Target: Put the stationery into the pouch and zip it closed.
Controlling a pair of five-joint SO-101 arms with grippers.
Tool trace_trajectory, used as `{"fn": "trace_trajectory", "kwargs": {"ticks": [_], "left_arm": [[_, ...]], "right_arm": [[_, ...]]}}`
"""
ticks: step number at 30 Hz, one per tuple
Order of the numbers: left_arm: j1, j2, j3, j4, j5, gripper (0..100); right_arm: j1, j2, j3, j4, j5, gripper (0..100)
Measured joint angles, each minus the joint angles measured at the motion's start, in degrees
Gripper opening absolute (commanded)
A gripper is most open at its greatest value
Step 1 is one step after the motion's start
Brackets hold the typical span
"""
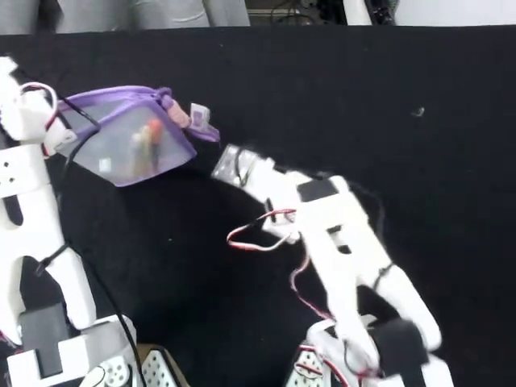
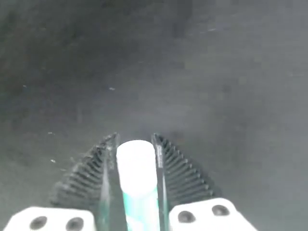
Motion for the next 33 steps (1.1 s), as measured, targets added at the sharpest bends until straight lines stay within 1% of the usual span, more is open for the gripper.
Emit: {"fn": "trace_trajectory", "kwargs": {"ticks": [4, 8, 15, 19, 24, 28, 33], "left_arm": [[6.86, 0.18, -3.96, 4.04, 0.00, 3], [12.57, 0.26, -9.76, 8.26, 1.67, 3], [17.67, 0.26, -11.43, 8.70, 2.02, 3], [18.73, 0.26, -11.43, 8.70, 2.02, 3], [18.73, 0.26, -10.81, 8.70, 2.02, 3], [18.37, 0.26, -8.70, 8.70, 2.02, 3], [14.77, 0.26, -8.70, 8.70, 2.02, 3]], "right_arm": [[2.81, -9.67, -5.54, 5.27, -0.79, 1.1], [5.36, -20.40, -10.37, 6.68, -6.68, 1.1], [6.24, -34.99, -15.30, 5.89, -15.47, 1.1], [6.24, -39.65, -15.38, 0.53, -20.92, 1.1], [6.07, -40.79, -15.38, -8.79, -28.48, 1.1], [1.05, -40.79, -15.38, -16.88, -29.36, 1.1], [-7.74, -40.79, -15.38, -26.29, -29.80, 1.1]]}}
